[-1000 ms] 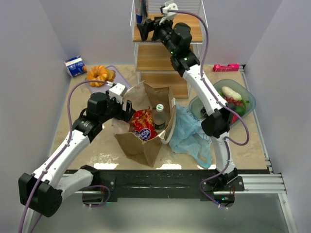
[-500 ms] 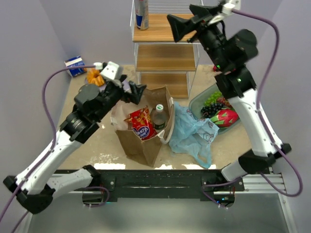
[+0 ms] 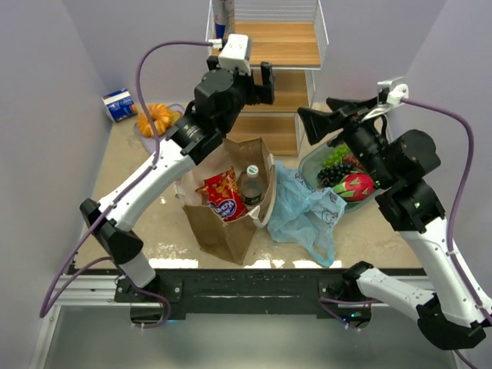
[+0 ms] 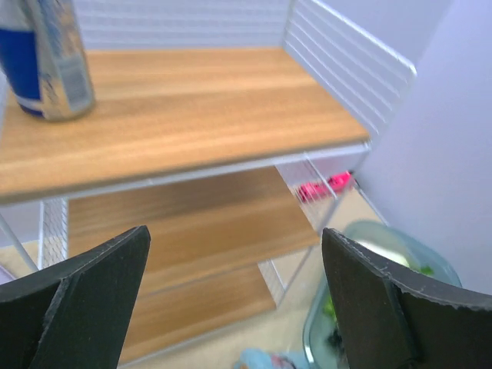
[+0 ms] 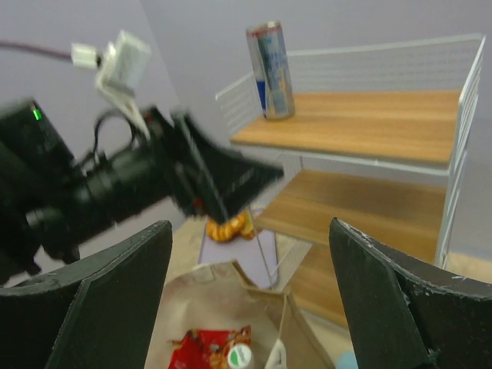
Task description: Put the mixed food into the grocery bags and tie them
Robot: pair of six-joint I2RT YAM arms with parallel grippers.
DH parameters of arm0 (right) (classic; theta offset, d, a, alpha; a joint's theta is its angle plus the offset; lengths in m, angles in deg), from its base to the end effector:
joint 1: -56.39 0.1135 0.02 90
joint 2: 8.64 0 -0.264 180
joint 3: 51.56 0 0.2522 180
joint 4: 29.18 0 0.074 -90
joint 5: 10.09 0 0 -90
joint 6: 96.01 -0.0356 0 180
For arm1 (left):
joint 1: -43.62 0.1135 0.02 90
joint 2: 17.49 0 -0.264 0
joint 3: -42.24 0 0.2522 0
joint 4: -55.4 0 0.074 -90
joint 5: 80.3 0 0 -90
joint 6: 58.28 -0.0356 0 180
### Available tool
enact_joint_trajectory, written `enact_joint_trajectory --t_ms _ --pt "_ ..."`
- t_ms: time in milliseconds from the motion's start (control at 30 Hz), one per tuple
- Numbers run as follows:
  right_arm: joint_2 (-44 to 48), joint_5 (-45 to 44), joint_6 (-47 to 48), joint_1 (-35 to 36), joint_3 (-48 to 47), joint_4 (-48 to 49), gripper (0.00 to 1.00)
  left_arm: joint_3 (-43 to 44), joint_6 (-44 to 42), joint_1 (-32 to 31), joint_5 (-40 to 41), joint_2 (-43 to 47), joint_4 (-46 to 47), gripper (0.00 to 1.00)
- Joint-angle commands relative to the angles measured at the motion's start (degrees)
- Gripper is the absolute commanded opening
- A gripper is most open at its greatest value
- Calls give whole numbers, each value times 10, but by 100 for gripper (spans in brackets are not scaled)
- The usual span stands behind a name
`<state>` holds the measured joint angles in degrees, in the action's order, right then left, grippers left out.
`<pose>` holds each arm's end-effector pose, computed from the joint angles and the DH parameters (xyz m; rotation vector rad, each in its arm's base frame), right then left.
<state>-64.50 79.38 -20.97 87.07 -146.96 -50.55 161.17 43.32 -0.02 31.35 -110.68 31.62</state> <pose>0.1468 0.0867 0.5267 -0.1673 1.2721 0.6816 0.2760 -0.2451 0.4903 0.1311 1.5526 -0.4743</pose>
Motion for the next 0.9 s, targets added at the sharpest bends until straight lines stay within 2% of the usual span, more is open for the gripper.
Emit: enact_joint_trajectory --t_ms 0,167,367,667,867 --pt "29 -5 -34 -1 49 -58 86 135 -5 -1 110 -49 4 100" --pt "65 20 -51 -2 83 -85 86 217 -34 1 168 -114 -23 100" --pt "88 26 -53 -2 91 -119 86 302 -32 26 171 -175 -68 100" --pt "106 27 -50 -1 93 -142 86 285 -3 83 124 -192 -67 100" --pt "110 41 -57 -2 105 -144 86 285 -19 105 102 -210 -42 100"
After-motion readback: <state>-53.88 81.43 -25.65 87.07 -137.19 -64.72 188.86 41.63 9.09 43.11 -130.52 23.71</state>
